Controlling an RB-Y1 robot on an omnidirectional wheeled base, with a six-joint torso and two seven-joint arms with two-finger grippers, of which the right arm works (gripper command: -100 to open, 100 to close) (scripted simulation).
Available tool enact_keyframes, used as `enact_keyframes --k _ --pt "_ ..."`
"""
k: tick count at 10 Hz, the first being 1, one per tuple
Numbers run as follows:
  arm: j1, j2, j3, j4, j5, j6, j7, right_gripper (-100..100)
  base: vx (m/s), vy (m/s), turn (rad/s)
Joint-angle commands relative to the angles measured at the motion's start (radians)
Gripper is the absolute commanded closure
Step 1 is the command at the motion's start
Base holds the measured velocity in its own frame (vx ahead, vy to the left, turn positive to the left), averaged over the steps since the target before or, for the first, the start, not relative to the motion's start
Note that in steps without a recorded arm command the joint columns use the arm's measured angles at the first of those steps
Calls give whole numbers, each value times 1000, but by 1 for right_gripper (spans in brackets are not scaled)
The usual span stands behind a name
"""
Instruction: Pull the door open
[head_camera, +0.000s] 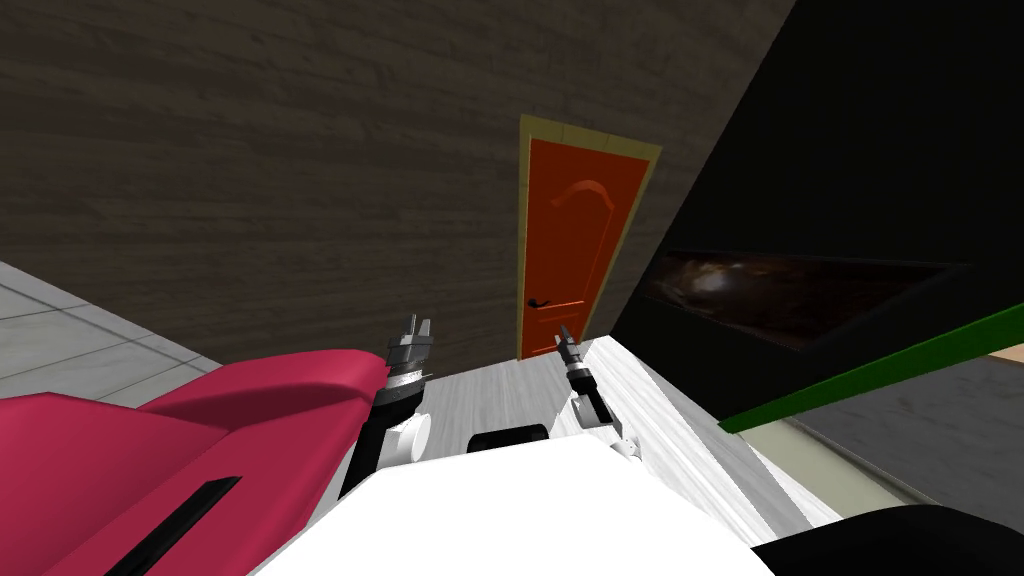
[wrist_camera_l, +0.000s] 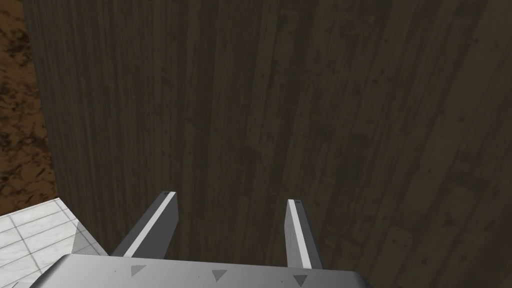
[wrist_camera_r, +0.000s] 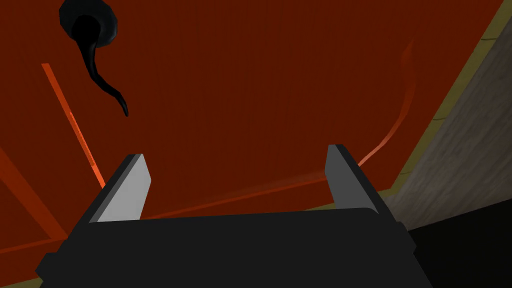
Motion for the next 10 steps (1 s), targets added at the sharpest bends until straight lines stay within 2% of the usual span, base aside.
enact_keyframes --k 1,10 --pt "-13 -10 -1 48 -2 -12 -3 -100 92 -34 91" --pt "-90 -65 -8 286 -14 -56 -21 -100 95 -36 82"
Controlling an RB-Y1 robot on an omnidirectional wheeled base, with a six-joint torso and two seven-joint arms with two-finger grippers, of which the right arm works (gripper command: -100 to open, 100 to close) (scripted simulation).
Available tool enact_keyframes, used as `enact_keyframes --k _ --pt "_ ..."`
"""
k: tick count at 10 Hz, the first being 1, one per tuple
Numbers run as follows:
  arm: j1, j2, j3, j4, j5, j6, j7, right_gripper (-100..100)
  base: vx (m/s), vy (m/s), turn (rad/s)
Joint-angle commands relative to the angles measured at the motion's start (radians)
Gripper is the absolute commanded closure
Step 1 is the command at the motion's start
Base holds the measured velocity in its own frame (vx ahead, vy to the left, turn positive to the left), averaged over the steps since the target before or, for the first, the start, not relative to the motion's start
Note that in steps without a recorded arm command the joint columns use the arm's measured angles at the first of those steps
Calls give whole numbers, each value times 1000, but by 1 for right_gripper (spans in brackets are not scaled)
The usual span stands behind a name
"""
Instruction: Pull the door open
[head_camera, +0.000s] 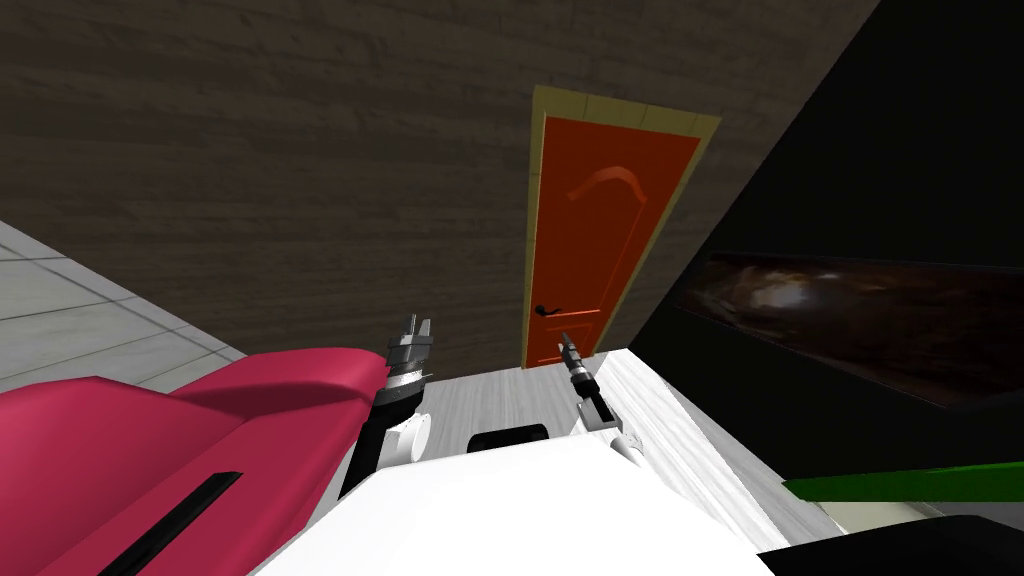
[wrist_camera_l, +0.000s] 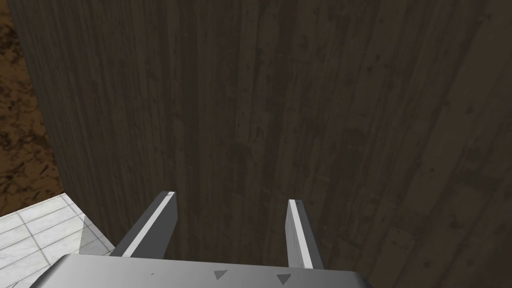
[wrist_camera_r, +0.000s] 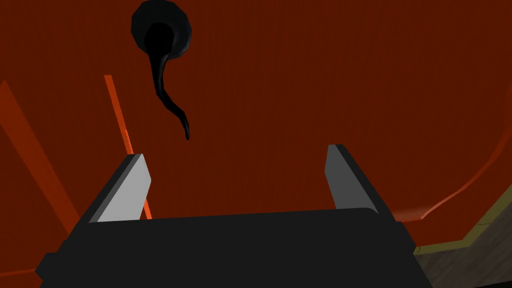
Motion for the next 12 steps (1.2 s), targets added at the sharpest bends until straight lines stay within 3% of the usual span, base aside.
enact_keyframes --k 1,7,12 --pt "-17 -6 -1 47 -1 -11 -1 -100 91 -27 68" --pt "-64 -39 -5 190 -9 -37 -12 -100 91 -41 72" --pt "-91 -57 -8 272 -13 -53 -18 -100 84 -41 52"
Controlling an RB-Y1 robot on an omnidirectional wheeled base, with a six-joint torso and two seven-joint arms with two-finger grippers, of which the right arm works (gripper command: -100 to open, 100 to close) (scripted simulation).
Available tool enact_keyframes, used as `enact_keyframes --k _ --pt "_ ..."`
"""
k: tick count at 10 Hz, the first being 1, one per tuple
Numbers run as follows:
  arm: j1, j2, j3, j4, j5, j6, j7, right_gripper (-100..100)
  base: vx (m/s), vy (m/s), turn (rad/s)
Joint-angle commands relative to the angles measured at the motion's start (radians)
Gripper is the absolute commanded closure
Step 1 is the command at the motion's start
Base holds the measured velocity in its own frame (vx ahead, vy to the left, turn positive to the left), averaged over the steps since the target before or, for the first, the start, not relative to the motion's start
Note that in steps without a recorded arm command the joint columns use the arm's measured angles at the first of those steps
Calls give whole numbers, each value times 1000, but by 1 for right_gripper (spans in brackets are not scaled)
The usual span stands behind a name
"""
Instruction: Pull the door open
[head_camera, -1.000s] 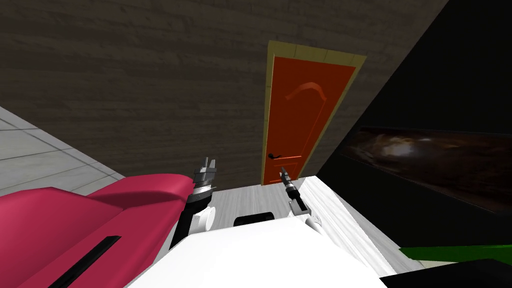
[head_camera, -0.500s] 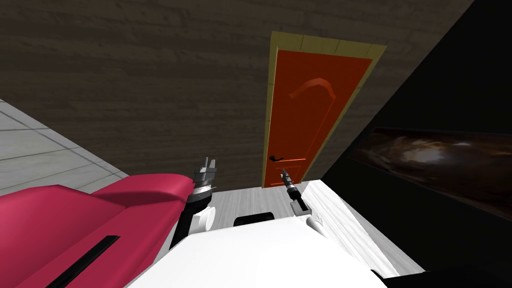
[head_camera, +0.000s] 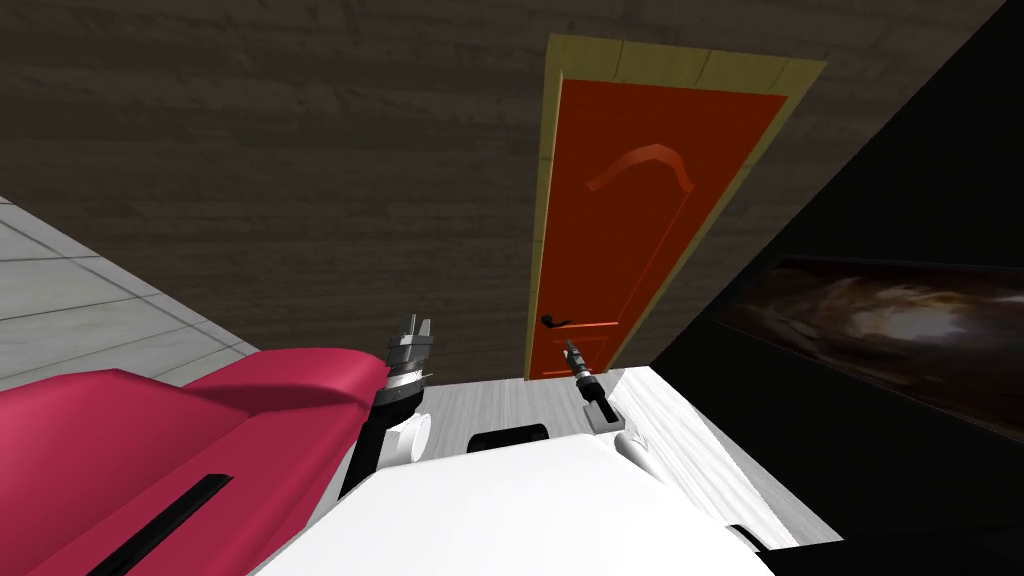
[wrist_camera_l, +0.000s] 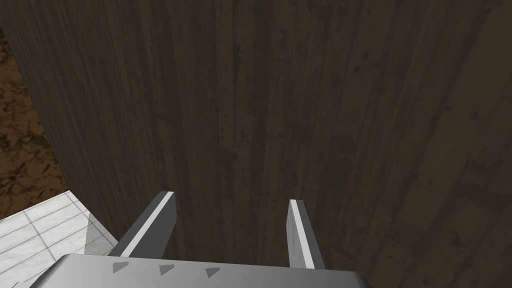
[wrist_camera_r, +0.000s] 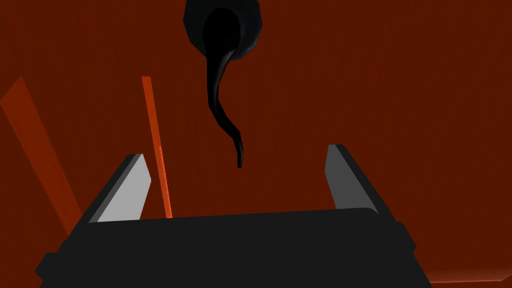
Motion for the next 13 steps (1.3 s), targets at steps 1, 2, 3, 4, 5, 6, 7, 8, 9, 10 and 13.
enact_keyframes --k 1,2,3,4,5,6,7,8,9,10,13 --pt "-9 -4 -1 29 -1 -6 -1 -100 86 -37 49" --pt "-8 -3 0 25 -1 -7 -2 -100 37 -17 11" --pt "-8 -17 -17 52 -10 -24 -10 -100 109 31 160" --pt "-8 -22 -23 61 -13 -30 -13 -100 176 49 152" --pt "-7 -33 -36 80 -21 -43 -20 -100 195 30 168" --pt "-6 -45 -50 102 -29 -56 -27 -100 202 26 221" --pt "-5 -57 -64 123 -37 -70 -35 -100 234 13 167" --pt "-4 -67 -78 143 -45 -82 -42 -100 224 11 174" --pt "-3 -80 -93 165 -53 -97 -49 -100 200 5 226" --pt "-3 -85 -98 174 -56 -102 -52 -100 198 -35 161" --pt "-11 -82 -93 176 -53 -99 -50 100 15 -4 -1"
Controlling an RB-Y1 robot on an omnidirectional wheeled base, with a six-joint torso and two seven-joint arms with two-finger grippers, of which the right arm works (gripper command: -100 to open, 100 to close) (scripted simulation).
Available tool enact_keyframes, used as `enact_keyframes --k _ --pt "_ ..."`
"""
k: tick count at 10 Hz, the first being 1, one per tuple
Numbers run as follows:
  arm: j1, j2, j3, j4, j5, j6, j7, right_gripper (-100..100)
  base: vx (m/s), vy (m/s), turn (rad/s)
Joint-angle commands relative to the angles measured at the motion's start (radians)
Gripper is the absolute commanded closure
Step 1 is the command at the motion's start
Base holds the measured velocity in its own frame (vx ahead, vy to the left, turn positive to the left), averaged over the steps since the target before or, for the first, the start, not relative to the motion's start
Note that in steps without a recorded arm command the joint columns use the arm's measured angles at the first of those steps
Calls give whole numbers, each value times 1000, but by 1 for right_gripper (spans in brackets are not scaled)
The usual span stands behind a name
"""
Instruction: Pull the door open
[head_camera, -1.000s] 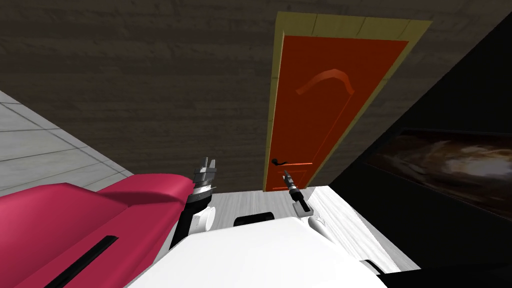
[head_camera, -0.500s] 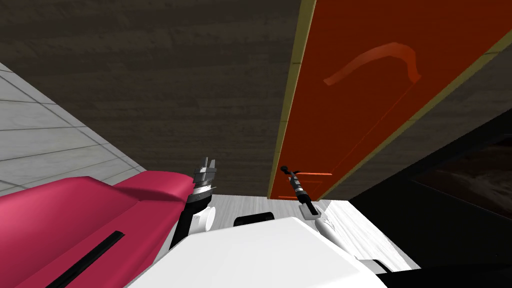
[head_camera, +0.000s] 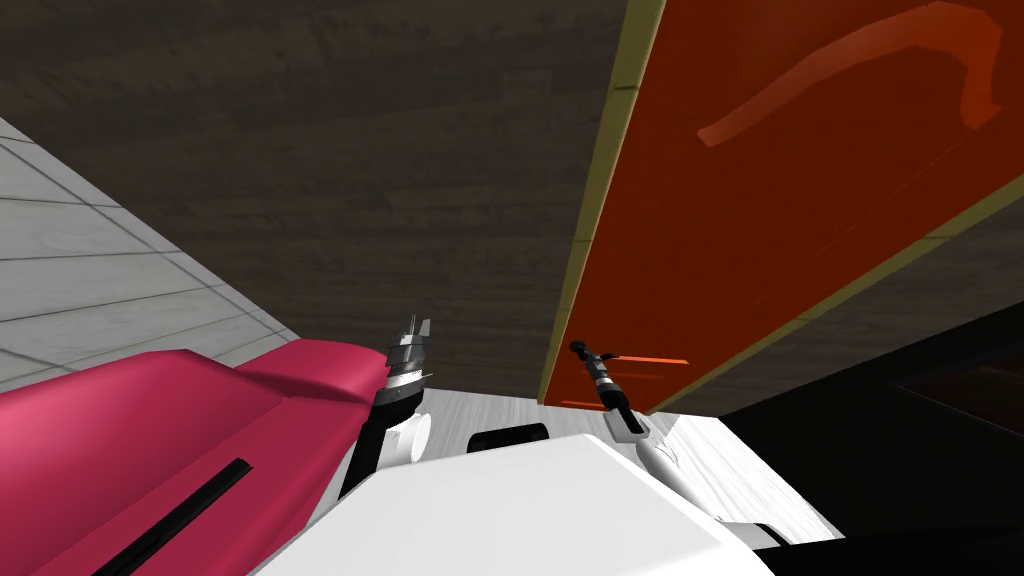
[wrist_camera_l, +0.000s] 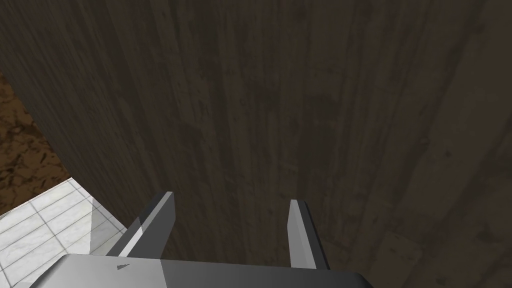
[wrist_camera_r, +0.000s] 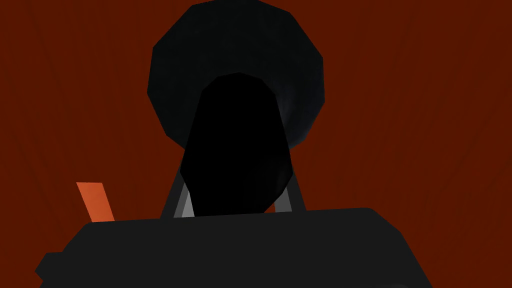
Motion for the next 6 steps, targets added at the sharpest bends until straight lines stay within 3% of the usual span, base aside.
enact_keyframes --k 1,4,6 --pt "2 1 1 1 1 2 1 100 -31 6 7" --pt "2 1 1 1 1 2 1 100 -8 1 -1" --pt "17 -12 15 -1 5 -13 -17 100 -136 -32 90"
